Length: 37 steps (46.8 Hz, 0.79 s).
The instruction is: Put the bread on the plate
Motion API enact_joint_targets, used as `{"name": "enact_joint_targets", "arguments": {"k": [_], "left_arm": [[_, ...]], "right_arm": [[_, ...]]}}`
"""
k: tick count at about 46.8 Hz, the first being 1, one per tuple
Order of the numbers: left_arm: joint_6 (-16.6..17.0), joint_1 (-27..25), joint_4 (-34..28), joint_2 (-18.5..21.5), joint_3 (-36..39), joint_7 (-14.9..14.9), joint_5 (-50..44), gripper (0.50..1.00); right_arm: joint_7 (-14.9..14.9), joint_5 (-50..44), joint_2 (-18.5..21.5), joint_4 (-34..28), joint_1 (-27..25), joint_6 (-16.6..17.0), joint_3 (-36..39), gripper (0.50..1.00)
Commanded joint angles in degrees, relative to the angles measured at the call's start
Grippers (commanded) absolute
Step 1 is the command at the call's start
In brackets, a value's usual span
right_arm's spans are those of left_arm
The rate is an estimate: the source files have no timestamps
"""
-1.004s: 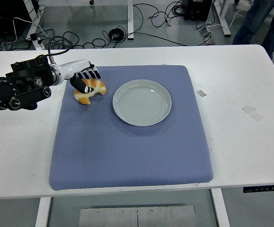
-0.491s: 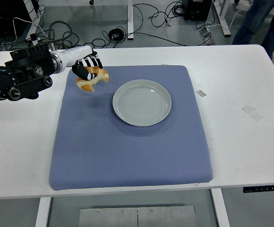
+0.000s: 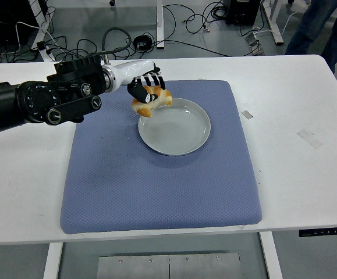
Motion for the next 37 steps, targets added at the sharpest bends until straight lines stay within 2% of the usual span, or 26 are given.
{"name": "enact_joint_targets", "arguments": {"k": [1,10,37], "left_arm": [[-0.16,-0.51,0.01,-1.38,0.19,0.09,0.01,0.500],[-0.07,0.10,0.01,-3.75,0.72,0.00,0.09,0.500],[-0.07,0.54,-0.17,-5.43,2.12,0.00,0.53,0.500]], "right_arm": [[0.00,0.00,0.00,0.00,0.01,0.00,-0.09,1.000],[0.00,0.00,0.00,0.00,0.01,0.00,-0.09,1.000],[0.00,0.00,0.00,0.00,0.01,0.00,0.00,1.000]]}}
